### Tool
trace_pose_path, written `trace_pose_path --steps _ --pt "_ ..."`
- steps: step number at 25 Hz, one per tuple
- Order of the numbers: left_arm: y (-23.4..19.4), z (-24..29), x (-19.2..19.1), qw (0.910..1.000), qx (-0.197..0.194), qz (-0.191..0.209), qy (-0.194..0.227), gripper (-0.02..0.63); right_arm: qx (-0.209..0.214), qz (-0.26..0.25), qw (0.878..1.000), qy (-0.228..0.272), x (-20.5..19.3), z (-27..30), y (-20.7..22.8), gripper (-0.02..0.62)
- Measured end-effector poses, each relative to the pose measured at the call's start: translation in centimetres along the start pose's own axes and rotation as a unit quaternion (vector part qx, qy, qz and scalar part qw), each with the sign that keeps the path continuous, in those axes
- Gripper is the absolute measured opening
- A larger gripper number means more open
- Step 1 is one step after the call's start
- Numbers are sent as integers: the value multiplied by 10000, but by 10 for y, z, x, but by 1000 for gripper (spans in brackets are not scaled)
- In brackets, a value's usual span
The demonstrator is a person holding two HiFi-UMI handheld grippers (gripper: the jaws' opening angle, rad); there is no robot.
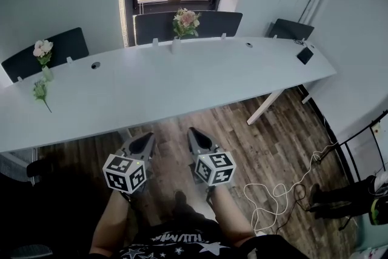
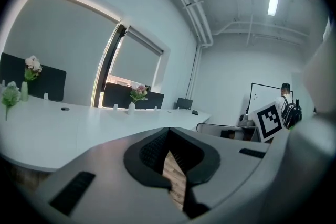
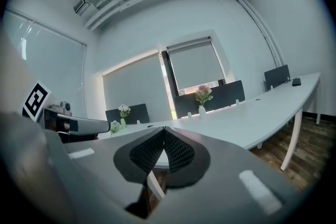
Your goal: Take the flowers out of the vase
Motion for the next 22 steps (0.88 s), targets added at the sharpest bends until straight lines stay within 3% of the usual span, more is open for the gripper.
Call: trace_pose_path --steps 13,22 --pt "-27 91 28 9996 267 -39 -36 9 206 -153 9997 -36 38 63 75 3" --pt "-31 137 23 9992 265 -134 -253 9 374 26 9992 -164 31 99 109 3"
Point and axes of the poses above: the fingertips, and each gripper's own axes: z forward along the fingers, y to its right, x out of its top, the point moved 9 cm from there along -z, backward along the fingers, and after that the axes turned 5 degrees about z, right-handed, at the moved point
